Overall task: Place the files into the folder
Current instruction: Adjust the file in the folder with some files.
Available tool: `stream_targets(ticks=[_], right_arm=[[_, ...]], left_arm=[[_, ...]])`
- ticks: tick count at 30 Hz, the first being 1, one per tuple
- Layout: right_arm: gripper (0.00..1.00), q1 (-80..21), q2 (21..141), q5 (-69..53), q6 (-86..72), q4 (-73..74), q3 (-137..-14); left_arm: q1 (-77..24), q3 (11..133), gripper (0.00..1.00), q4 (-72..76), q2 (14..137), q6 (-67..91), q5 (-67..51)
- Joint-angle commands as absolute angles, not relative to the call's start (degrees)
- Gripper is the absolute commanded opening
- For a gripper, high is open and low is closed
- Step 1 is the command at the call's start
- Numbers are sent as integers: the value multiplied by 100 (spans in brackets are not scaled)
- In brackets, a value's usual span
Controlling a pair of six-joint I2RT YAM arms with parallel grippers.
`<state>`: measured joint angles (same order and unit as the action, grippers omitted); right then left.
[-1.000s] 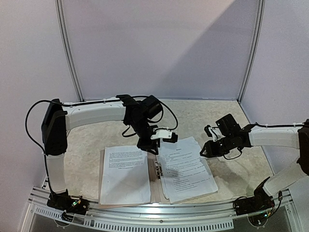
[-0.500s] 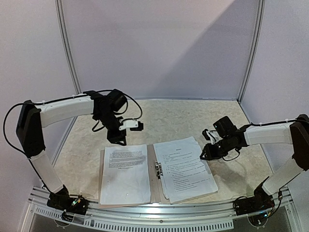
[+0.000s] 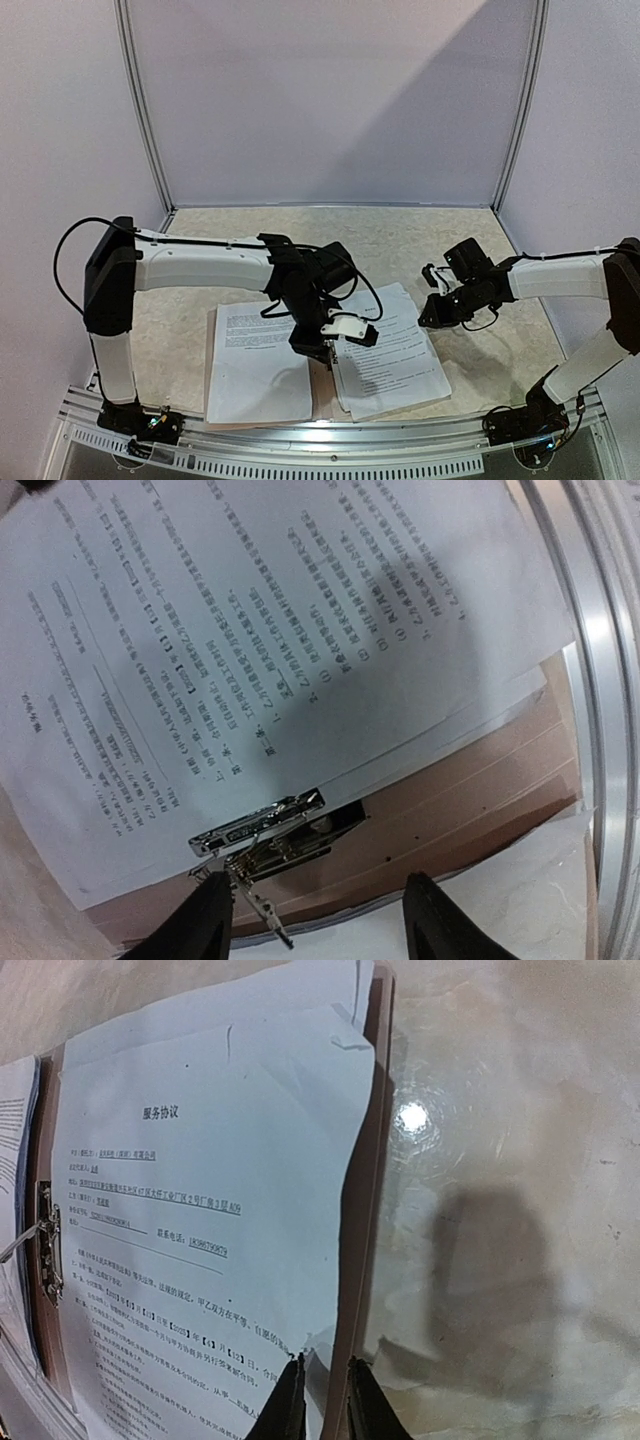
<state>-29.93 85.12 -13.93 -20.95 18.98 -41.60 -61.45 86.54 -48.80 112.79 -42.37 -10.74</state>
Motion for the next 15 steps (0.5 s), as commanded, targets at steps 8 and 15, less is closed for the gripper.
stream_targets(ticks=[8,15], right_arm=[[11,-2943,8342,-1365,-2102,1959,-4174],[9,-2944,8369,-1575,-2161,1947,-4199]], left_arm=[[-6120,8726,39,-4666,11599,-3914,-697],[-5942,8762,29,-4655,11485,-3826,-722]])
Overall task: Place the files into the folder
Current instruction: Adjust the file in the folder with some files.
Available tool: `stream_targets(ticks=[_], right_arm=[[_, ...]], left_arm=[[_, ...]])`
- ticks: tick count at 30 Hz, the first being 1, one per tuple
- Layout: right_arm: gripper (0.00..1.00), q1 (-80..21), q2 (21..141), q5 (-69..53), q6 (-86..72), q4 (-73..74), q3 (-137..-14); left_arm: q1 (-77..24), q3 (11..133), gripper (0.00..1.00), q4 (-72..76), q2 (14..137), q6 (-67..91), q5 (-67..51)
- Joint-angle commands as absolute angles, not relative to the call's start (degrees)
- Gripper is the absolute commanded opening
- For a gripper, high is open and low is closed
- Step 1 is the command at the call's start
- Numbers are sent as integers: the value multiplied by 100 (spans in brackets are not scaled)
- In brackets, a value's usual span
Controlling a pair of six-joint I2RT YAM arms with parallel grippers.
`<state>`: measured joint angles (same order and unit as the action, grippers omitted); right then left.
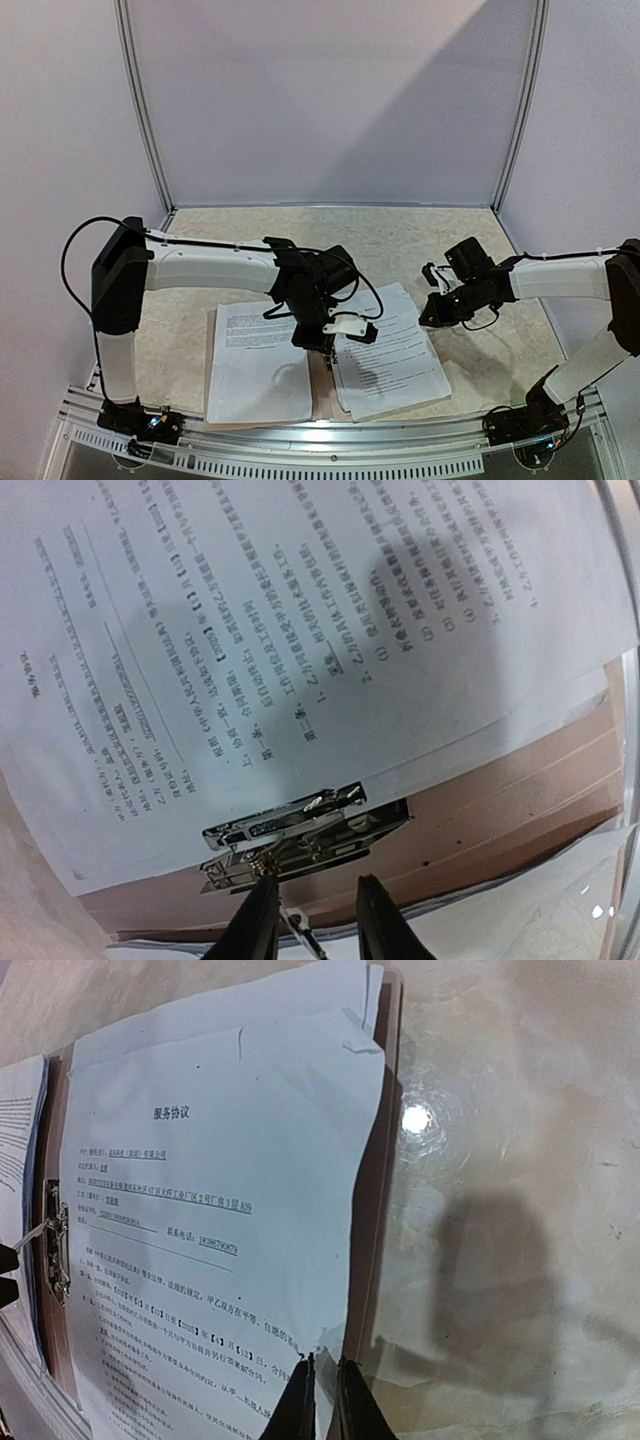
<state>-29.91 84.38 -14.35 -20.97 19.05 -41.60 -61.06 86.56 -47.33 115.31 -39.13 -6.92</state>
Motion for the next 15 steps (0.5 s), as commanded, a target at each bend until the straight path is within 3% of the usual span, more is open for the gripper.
stream_targets(ticks=[1,5,15], right_arm=[[9,-2940,8388,-1579,-2158,1944,-4201],[8,-2934,8473,-1617,-2154,1939,-4221],[0,-2935,8589,-1918,-2152,1928,-4307]], left_arm=[[-5900,8770,29,-4658,11465,-3819,-731],[-5745,8784,28,-4647,11447,-3765,-720],[-5611,8789,12,-4550,11437,-3672,-777]])
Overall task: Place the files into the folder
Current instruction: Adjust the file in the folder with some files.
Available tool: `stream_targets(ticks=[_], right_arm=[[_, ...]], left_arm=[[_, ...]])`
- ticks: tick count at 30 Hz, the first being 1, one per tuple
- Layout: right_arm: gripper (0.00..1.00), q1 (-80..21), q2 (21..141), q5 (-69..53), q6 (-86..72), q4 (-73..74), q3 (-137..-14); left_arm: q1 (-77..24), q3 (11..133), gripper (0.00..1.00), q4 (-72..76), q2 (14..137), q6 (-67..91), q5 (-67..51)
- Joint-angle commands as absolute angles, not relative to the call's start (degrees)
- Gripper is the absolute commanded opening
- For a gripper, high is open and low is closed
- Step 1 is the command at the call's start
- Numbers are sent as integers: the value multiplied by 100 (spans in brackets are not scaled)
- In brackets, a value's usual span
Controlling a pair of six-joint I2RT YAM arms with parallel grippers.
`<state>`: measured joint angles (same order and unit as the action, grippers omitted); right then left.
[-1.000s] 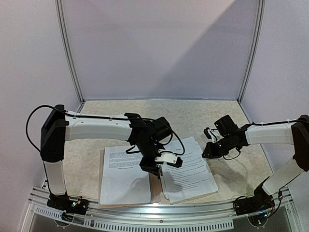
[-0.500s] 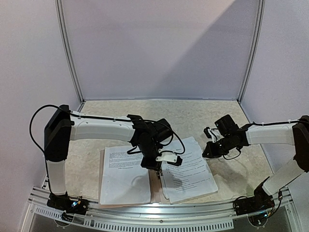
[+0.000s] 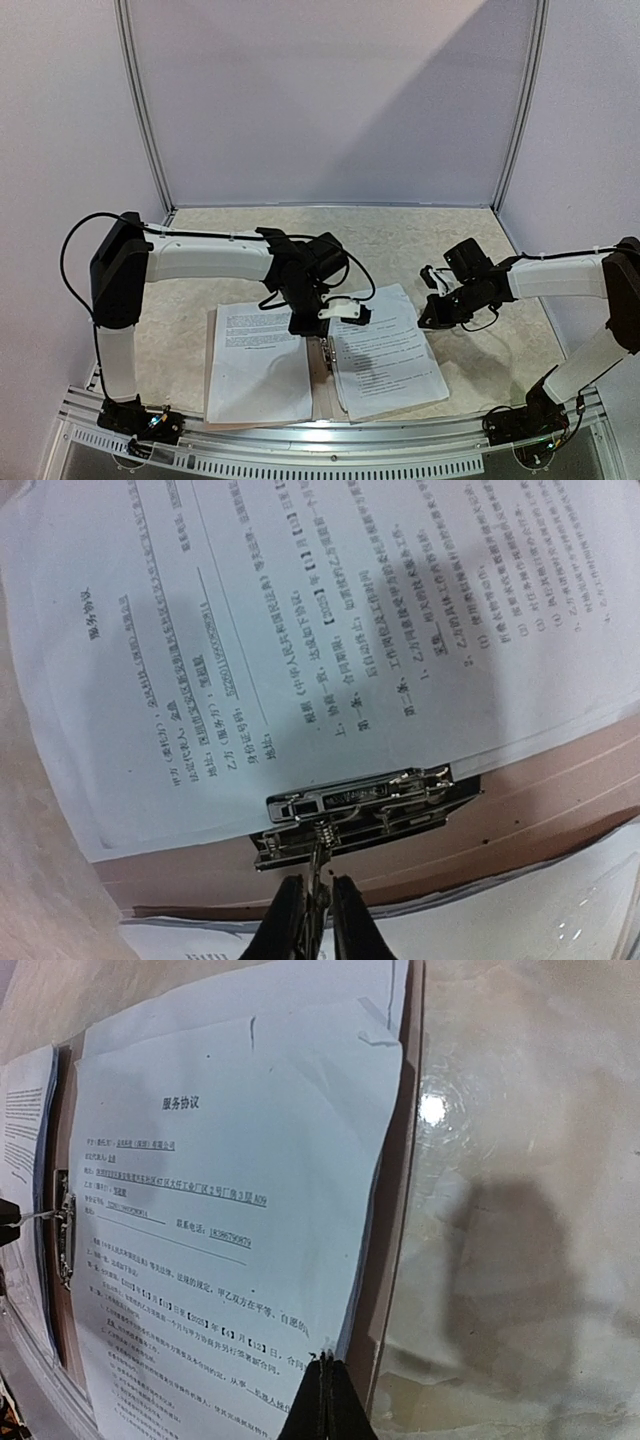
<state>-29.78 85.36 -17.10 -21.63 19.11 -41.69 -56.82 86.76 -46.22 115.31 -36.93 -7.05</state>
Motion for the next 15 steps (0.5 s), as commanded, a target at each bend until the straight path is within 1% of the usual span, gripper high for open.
stream_targets(ticks=[1,3,8,12,14,15], right_arm=[[0,-2930,8574,-1935,-2160,1920,-4299],[0,-2933,8537,-1958,-2190,1866,-4291],[0,-2936,8430,-2053,-2305,1601,-4273],[0,-2929,8578,-2130,-2372,1600,-4386],[0,-2930,8618,-2125,-2371,1615,-4418],[0,-2933,8621,-2100,-2373,1636,-4431]], left_arm=[[-5601,8796,11,-4545,11420,-3674,-781],[-5582,8826,8,-4565,11417,-3694,-797],[-5542,8860,6,-4623,11453,-3764,-776],[-5412,8905,5,-4617,11485,-3827,-830],[-5293,8928,7,-4646,11484,-3857,-989],[-5237,8930,11,-4660,11487,-3881,-1079]])
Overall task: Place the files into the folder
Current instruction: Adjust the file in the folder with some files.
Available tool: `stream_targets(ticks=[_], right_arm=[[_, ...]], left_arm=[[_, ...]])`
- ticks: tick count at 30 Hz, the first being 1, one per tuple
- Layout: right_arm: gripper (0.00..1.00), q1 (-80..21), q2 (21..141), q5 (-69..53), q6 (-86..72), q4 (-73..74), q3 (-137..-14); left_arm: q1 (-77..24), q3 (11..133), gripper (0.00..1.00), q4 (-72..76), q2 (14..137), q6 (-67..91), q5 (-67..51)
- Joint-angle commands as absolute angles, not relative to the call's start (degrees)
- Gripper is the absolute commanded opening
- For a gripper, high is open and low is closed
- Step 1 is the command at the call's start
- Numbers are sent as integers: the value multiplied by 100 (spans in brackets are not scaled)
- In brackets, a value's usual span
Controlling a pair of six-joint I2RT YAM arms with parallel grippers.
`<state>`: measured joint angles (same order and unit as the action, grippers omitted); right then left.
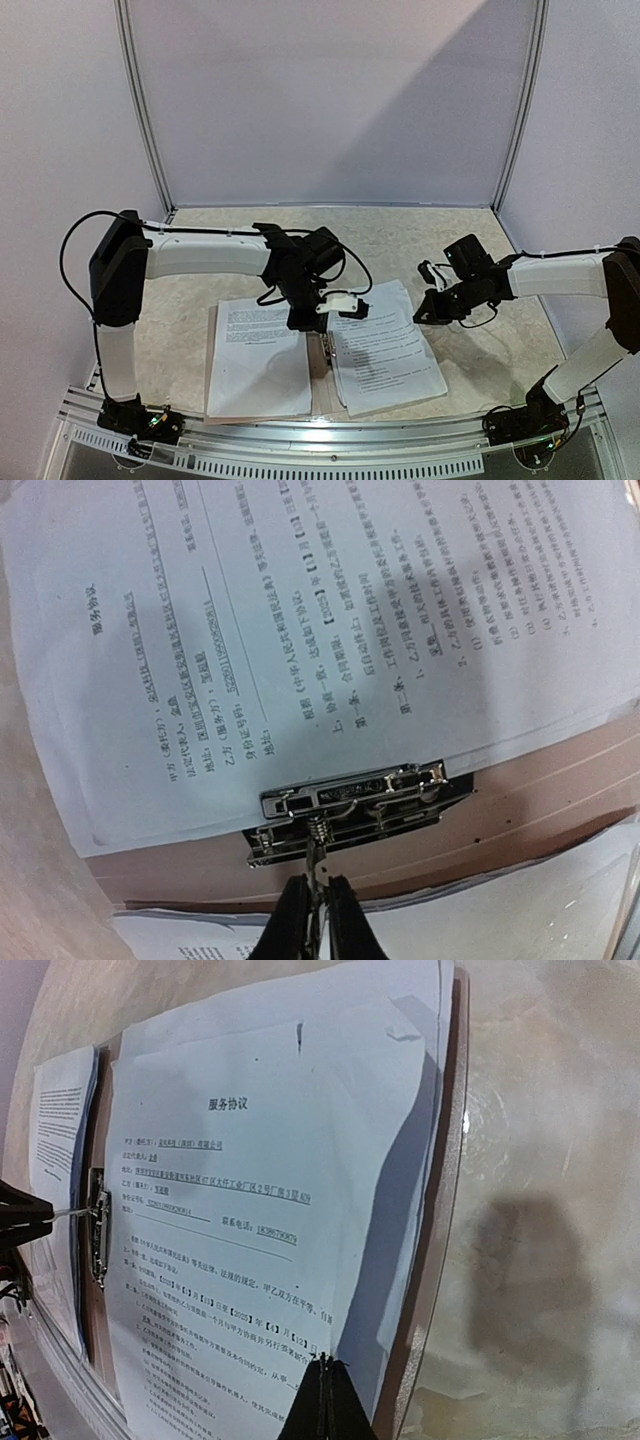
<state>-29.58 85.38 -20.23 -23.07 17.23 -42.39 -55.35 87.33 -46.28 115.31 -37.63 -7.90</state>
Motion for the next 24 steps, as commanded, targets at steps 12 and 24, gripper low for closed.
stream_targets(ticks=[12,24], right_arm=[[0,-2931,8654,-2010,-2365,1701,-4483],[1,-2930,8815,-2231,-2482,1541,-4599]], left_arm=[[-4877,8862,27,-4512,11588,-3913,-1408],[-4810,9057,31,-4444,11785,-3878,-1419]])
